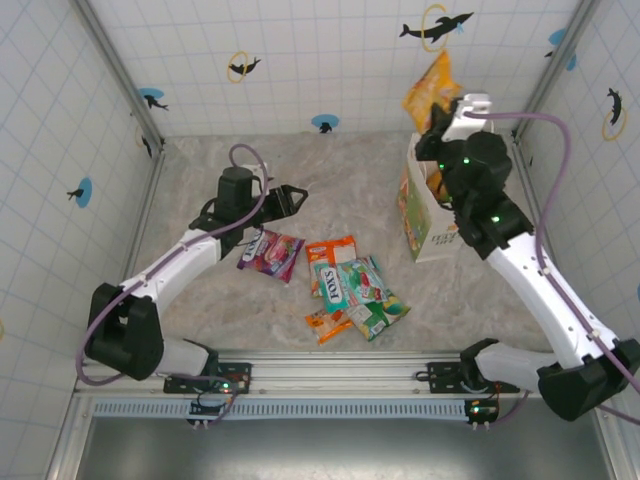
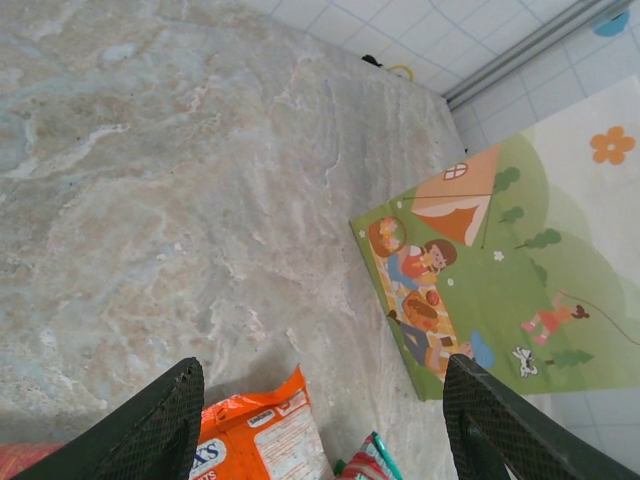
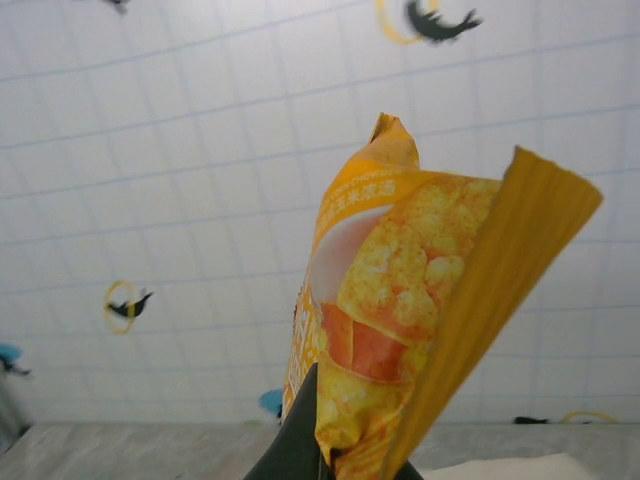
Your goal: Place the snacks into the paper bag
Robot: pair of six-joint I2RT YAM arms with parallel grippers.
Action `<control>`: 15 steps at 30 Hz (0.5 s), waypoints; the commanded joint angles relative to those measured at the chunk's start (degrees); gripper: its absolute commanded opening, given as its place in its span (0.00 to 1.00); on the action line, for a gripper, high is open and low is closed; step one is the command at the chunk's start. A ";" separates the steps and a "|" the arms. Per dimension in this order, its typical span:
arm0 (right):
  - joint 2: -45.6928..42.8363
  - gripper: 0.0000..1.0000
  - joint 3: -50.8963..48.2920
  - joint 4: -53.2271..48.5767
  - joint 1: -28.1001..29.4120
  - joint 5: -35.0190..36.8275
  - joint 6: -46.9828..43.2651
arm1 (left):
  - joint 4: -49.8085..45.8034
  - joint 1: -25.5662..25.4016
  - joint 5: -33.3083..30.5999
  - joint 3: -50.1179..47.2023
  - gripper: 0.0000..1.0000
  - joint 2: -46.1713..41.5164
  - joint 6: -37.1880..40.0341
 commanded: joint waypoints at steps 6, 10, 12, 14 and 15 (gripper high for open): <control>-3.53 0.01 -2.38 -5.04 -10.42 0.31 -1.36 | 2.41 -0.51 -0.40 3.48 0.64 3.01 -0.37; -4.00 0.01 -6.98 -4.04 -14.57 -7.55 1.30 | 2.25 -0.49 -0.06 3.61 0.64 3.70 -0.41; -3.34 0.01 -8.32 -3.47 -16.04 -11.09 2.01 | 1.98 -0.44 -0.22 3.49 0.64 3.62 -0.34; -2.28 0.01 -9.25 -3.05 -17.06 -14.21 2.64 | 1.89 -0.50 -0.48 3.13 0.64 3.40 -0.25; -1.61 0.01 -9.45 -3.09 -17.40 -15.01 2.92 | 1.89 -0.44 -0.54 2.97 0.64 3.29 -0.24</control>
